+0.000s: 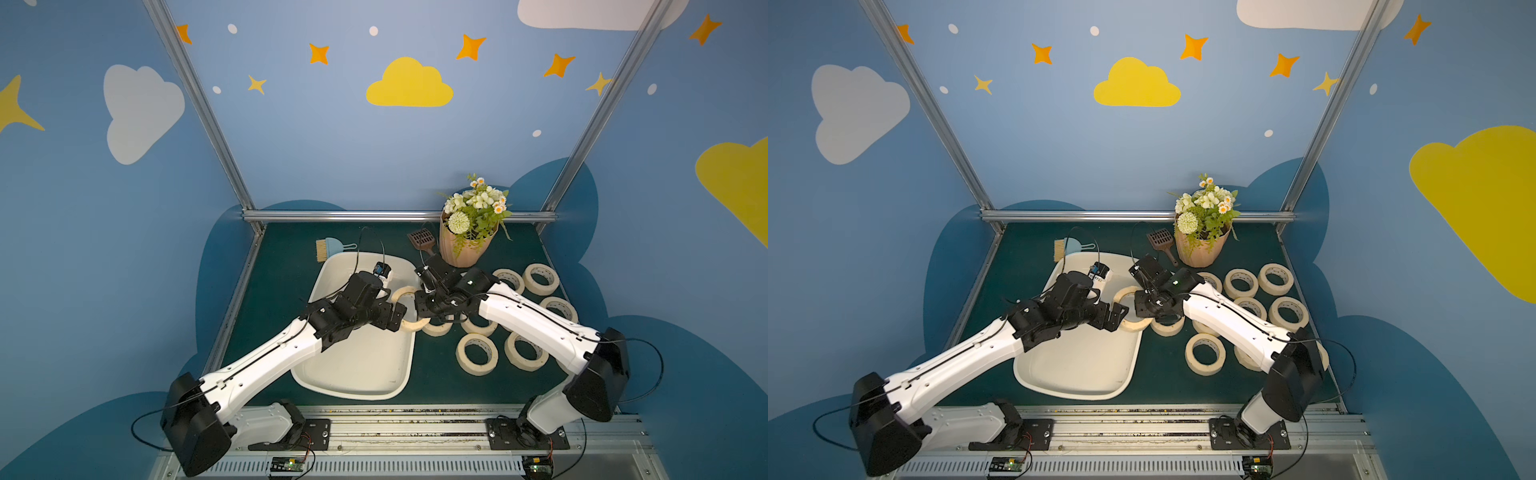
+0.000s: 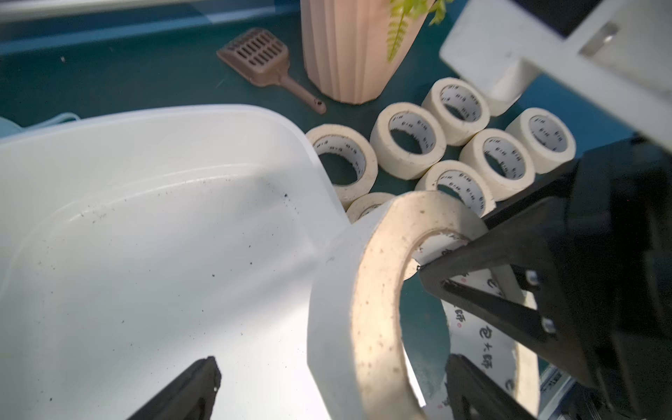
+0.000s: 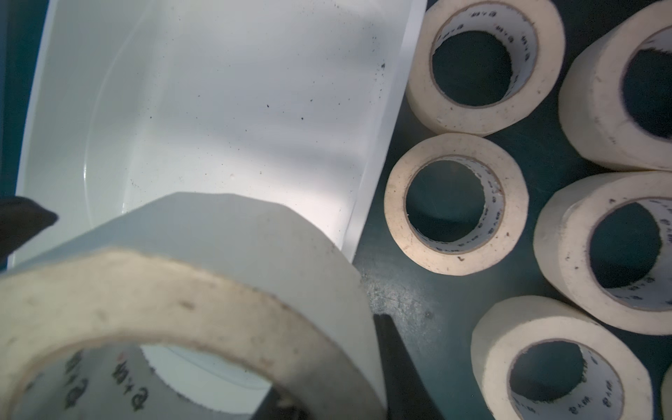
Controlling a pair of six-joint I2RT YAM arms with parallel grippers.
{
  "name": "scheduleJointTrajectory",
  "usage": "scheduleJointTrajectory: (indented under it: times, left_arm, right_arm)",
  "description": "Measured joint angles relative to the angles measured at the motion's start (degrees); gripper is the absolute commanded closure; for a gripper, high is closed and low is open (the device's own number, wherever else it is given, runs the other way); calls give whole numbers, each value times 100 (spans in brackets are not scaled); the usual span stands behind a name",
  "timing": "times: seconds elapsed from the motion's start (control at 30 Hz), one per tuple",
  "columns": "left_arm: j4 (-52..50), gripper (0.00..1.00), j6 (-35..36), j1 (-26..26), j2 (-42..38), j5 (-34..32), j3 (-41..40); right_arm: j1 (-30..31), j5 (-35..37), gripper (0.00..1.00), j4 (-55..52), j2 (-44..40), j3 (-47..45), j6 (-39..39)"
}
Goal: Take out the art tape in the storage box
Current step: Pick up the art tape from the storage box, then place the art tape at the center of the board.
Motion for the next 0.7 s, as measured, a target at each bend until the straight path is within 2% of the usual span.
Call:
scheduleJointTrajectory:
  times: [0.2, 0.33, 0.5, 0.7]
  left_arm:
    - [-129, 0, 302, 175, -1491, -662, -520]
    - [-20, 0, 496, 555, -2520, -1451, -1329]
    - [560, 0, 474, 1132, -3407, -2190, -2437]
    - [1051, 0, 369, 1663, -3136, -2284, -2758]
  right_arm:
    - [-234, 743, 100, -293, -1349, -1010, -15]
    - [-214, 710, 100, -435, -1867, -1764, -28]
    - [-142, 350, 100, -431, -1532, -2514, 15]
    - [-74, -90, 100, -205, -376, -2417, -52]
